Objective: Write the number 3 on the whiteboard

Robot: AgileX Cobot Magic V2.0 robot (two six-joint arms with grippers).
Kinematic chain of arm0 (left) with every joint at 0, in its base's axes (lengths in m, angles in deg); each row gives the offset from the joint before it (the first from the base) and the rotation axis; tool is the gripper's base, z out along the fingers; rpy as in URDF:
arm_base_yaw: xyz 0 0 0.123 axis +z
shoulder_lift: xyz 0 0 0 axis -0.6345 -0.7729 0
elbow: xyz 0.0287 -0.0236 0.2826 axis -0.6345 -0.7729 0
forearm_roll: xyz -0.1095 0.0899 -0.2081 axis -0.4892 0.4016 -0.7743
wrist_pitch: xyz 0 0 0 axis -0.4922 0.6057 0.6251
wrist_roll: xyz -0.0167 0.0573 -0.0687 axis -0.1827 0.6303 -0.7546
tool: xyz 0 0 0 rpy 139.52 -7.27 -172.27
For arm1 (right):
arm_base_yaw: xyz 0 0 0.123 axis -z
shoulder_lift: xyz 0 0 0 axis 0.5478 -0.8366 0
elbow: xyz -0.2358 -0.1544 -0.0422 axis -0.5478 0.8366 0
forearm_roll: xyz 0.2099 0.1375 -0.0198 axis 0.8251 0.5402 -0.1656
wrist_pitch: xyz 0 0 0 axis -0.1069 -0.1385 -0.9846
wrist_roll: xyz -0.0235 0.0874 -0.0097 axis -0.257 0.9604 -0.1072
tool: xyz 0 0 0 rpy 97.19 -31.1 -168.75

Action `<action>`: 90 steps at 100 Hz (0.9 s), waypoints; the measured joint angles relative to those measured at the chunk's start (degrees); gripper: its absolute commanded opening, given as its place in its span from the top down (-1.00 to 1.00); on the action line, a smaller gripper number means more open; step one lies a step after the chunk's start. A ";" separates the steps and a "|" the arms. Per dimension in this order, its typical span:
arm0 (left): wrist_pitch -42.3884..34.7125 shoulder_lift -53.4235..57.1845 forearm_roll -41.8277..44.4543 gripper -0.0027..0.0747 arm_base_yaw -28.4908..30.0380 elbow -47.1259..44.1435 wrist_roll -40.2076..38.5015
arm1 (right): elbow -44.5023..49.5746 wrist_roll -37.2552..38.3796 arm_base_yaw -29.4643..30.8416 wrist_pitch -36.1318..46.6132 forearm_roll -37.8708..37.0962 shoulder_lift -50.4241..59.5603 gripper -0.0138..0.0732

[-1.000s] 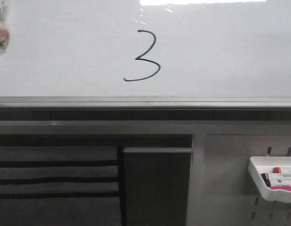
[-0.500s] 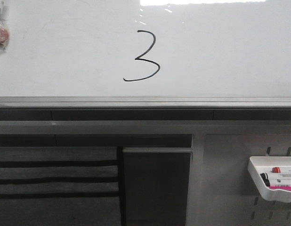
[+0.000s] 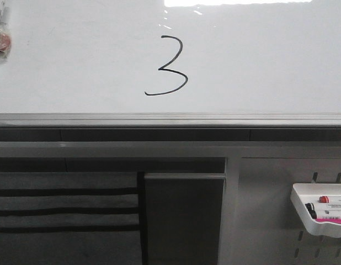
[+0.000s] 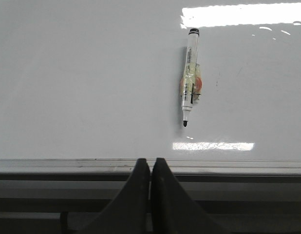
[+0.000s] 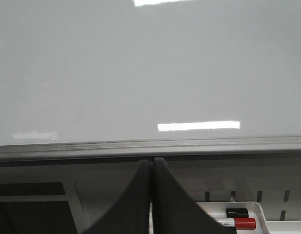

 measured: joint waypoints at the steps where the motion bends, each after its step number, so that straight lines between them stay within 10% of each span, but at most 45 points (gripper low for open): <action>1: 0.00 0.00 0.00 0.98 0.00 0.00 0.00 | 0.00 0.00 0.00 0.00 0.00 0.00 0.84; 42: 0.08 0.00 0.02 0.98 0.00 0.00 0.00 | 0.00 18.63 0.00 4.68 -17.12 0.00 0.84; 90: 0.13 0.00 0.02 0.98 0.00 0.00 0.00 | 0.00 20.06 0.00 5.64 -18.52 0.00 0.84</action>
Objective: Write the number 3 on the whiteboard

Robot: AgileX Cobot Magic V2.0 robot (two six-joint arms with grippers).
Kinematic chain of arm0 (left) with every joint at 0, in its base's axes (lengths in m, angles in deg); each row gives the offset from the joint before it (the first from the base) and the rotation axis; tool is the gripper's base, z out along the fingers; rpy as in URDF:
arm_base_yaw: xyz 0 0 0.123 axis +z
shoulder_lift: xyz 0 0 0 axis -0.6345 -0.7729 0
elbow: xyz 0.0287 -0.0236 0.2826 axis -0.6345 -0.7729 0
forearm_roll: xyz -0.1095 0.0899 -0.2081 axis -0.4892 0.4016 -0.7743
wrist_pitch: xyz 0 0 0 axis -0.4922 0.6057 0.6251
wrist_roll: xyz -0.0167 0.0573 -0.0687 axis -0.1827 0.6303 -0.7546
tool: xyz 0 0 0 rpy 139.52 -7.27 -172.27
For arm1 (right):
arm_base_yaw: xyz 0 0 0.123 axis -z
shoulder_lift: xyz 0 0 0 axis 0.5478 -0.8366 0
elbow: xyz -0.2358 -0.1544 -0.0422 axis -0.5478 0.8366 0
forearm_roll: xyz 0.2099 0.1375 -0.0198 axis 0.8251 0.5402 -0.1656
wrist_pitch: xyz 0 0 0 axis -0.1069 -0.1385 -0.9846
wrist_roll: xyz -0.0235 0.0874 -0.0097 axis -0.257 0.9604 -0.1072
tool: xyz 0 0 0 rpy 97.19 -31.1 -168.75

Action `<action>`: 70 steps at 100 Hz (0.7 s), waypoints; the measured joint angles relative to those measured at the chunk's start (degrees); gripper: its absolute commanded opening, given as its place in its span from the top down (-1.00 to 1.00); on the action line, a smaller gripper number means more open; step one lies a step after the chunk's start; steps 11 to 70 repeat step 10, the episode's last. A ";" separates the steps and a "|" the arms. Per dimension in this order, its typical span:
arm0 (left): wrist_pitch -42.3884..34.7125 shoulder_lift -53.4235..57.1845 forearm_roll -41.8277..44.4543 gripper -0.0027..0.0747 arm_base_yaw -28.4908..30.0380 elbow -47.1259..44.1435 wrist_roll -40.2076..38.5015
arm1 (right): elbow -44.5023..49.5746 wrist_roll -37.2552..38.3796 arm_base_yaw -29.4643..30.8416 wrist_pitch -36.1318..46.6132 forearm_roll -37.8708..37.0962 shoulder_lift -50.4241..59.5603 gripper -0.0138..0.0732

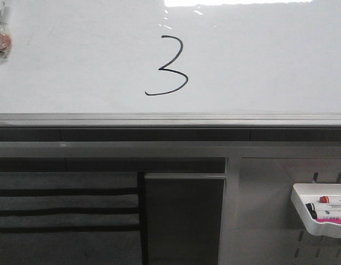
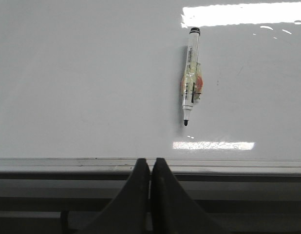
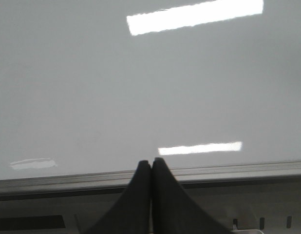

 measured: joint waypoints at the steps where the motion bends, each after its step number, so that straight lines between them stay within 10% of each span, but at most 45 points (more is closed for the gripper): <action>1: 0.00 0.00 0.00 0.98 0.00 0.00 0.00 | 0.00 0.00 0.00 0.00 0.00 0.00 0.84; 70: 0.00 0.00 0.00 0.98 0.00 0.00 0.00 | 0.00 0.00 0.00 0.00 0.00 0.00 0.84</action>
